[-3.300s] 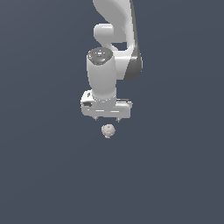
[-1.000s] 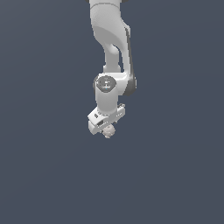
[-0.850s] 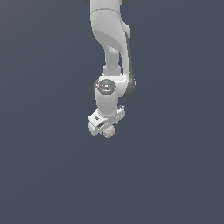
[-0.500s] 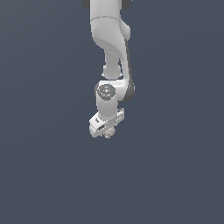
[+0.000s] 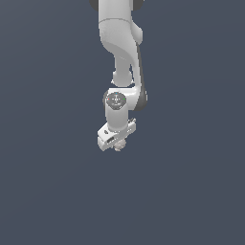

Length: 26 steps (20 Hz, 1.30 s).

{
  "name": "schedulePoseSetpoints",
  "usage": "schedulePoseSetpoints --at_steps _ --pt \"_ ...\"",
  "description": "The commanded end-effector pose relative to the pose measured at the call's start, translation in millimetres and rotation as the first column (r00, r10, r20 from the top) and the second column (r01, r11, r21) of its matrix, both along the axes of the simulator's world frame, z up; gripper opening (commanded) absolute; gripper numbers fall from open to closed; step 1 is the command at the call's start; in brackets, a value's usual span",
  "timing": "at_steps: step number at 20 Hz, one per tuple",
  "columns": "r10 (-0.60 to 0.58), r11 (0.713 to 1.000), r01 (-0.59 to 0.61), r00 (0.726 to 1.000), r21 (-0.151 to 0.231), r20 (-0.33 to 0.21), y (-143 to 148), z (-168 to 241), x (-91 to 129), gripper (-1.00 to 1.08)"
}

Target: Pick up the object and move it to a goal position.

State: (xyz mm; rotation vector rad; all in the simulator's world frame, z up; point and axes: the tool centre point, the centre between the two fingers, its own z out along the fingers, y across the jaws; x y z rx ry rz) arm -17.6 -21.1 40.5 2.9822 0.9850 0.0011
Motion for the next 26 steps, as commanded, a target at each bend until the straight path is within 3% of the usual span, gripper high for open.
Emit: schedulePoseSetpoints --at_steps 1,13,26 --pt "0.000 1.000 0.000 1.000 0.000 0.000 0.0 -0.1 -0.1 -1.00" --pt "0.000 1.000 0.000 1.000 0.000 0.000 -7.7 35.1 -8.7 -1.00" --pt "0.001 1.000 -0.001 1.000 0.001 -0.001 -33.2 154.6 -36.8 -1.00"
